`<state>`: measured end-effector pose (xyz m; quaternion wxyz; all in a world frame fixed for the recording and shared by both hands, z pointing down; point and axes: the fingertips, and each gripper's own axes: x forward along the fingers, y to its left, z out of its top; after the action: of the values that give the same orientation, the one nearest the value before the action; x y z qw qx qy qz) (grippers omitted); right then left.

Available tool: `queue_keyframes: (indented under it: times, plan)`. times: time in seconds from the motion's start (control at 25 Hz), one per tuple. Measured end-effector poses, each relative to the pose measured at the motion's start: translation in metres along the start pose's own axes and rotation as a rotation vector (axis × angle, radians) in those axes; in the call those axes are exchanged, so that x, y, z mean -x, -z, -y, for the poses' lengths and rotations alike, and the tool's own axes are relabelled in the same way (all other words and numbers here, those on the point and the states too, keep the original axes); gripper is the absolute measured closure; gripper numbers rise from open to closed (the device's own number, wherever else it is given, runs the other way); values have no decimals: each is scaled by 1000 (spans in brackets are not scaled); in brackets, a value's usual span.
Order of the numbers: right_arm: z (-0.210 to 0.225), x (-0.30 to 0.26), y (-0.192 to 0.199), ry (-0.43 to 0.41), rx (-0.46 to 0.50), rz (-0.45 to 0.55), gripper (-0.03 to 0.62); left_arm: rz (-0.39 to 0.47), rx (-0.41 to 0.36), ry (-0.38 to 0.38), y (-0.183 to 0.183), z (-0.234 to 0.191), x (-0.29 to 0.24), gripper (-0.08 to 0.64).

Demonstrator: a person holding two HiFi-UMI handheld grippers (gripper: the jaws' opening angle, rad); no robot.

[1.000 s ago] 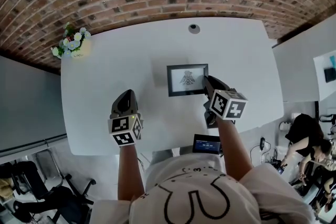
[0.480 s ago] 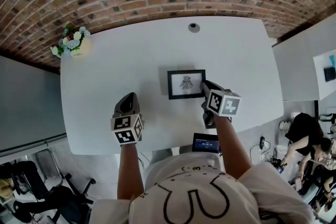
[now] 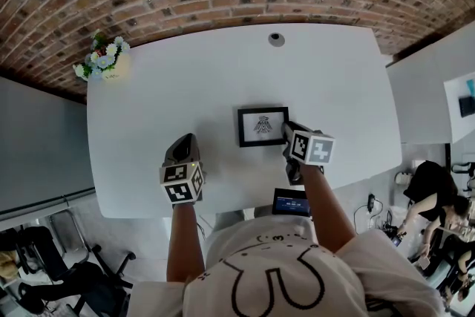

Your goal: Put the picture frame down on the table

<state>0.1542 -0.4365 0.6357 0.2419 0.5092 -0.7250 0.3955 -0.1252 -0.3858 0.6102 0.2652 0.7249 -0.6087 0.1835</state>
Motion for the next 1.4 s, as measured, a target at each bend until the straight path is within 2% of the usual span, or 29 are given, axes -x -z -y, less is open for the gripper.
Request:
queue_keyframes:
  times: [0.2,0.48,0.76,0.84,0.92,1.0,1.4]
  plan:
    - [-2,-4,7,-7,2,-21,525,1,7,0,1,-1,0,551]
    - [1,-7,13,0,-45,-25,525,2,7,-3,3,-1,4,551]
    - [2,-7,13,18,-37,-20,523,10,6,-2,2,-2,7,551]
    - [0,-7,13,3,-43,-12,507,9,1,2,3,0,7,551]
    - [-7,-7,12,-26,-52,-7,443,9,0,4,3,1,8,551]
    - [-12,-8,12,-40,-45,-10,409,10,1,5,4,1,9,551]
    - [-15,1,0,-71,-72,9,388,43,-5,2,-10,-1,13,551]
